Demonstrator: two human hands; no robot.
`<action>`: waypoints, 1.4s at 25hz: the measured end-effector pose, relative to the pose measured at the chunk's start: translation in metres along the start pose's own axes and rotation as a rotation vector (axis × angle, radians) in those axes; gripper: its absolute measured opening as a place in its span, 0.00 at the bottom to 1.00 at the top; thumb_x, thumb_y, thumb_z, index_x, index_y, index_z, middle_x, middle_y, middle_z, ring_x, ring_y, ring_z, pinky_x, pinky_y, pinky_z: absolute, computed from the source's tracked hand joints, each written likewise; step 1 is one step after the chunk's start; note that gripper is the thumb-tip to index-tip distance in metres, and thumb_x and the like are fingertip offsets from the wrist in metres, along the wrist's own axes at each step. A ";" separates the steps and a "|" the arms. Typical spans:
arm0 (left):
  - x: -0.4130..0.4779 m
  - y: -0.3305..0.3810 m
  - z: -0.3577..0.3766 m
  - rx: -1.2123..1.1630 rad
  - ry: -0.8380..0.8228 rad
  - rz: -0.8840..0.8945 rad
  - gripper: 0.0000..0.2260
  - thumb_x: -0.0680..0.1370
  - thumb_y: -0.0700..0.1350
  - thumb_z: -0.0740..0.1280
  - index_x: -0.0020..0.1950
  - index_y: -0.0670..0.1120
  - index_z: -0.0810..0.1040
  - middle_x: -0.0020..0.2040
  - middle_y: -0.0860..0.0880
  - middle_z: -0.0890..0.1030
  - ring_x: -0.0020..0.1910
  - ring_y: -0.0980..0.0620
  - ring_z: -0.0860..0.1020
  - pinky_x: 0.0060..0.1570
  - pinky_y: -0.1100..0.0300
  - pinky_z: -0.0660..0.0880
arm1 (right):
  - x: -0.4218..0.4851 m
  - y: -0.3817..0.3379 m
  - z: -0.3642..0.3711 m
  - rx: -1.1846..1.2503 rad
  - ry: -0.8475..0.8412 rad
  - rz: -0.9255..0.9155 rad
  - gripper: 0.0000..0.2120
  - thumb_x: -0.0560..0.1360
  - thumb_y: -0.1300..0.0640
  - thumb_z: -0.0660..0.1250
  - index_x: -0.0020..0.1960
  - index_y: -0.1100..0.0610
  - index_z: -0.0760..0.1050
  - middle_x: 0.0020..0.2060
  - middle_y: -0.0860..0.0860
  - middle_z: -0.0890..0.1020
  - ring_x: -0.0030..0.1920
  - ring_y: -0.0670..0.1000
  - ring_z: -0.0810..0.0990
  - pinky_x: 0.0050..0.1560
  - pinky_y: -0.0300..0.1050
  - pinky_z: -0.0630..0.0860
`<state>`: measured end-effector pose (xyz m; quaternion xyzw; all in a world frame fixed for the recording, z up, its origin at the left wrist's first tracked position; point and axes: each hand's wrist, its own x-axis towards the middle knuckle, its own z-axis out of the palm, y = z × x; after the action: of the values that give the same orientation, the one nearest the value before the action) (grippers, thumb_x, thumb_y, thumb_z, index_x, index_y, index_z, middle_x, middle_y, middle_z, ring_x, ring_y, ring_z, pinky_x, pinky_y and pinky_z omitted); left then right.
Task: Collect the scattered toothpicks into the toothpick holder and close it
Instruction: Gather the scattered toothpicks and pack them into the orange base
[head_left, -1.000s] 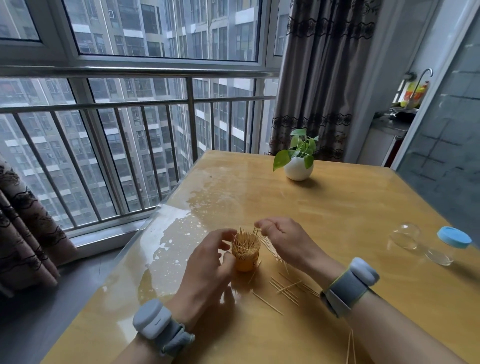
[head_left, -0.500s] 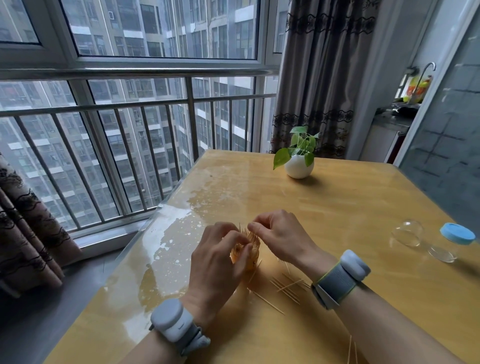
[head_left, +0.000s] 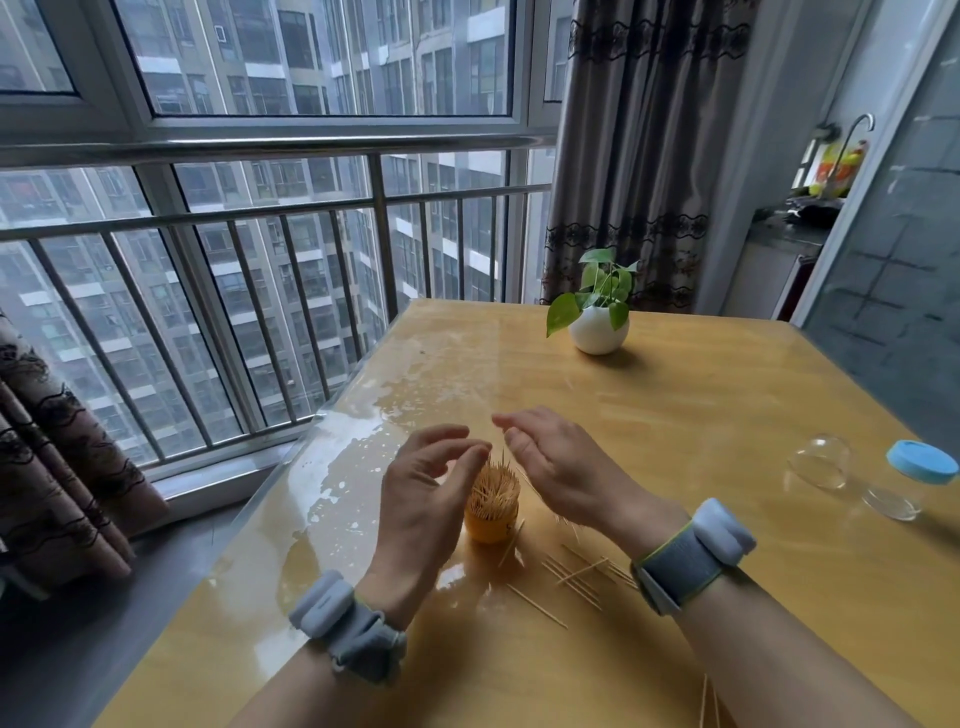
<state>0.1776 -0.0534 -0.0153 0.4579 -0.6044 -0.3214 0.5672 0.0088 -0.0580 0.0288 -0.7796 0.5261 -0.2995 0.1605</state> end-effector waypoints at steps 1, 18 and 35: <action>-0.004 -0.004 0.002 0.033 -0.033 0.003 0.05 0.76 0.45 0.72 0.49 0.54 0.87 0.53 0.58 0.81 0.55 0.57 0.79 0.54 0.48 0.79 | 0.000 0.006 -0.006 -0.004 0.019 0.036 0.17 0.83 0.56 0.56 0.68 0.59 0.74 0.62 0.54 0.78 0.63 0.50 0.75 0.64 0.42 0.70; -0.002 -0.014 0.022 0.264 -0.252 -0.019 0.49 0.68 0.52 0.79 0.78 0.57 0.49 0.53 0.54 0.81 0.52 0.56 0.81 0.59 0.53 0.77 | -0.004 0.034 0.007 -0.545 -0.262 0.343 0.12 0.78 0.52 0.65 0.55 0.60 0.76 0.56 0.60 0.80 0.57 0.62 0.78 0.49 0.47 0.72; -0.001 -0.013 0.022 0.590 -0.214 0.421 0.13 0.81 0.56 0.58 0.51 0.52 0.79 0.59 0.55 0.80 0.48 0.55 0.79 0.46 0.58 0.77 | 0.021 0.037 0.001 -0.440 -0.457 0.380 0.15 0.70 0.51 0.72 0.31 0.60 0.75 0.27 0.51 0.71 0.29 0.51 0.70 0.29 0.43 0.66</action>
<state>0.1589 -0.0602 -0.0305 0.4312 -0.8078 -0.0561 0.3980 -0.0115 -0.0920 0.0139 -0.7305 0.6640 0.0377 0.1553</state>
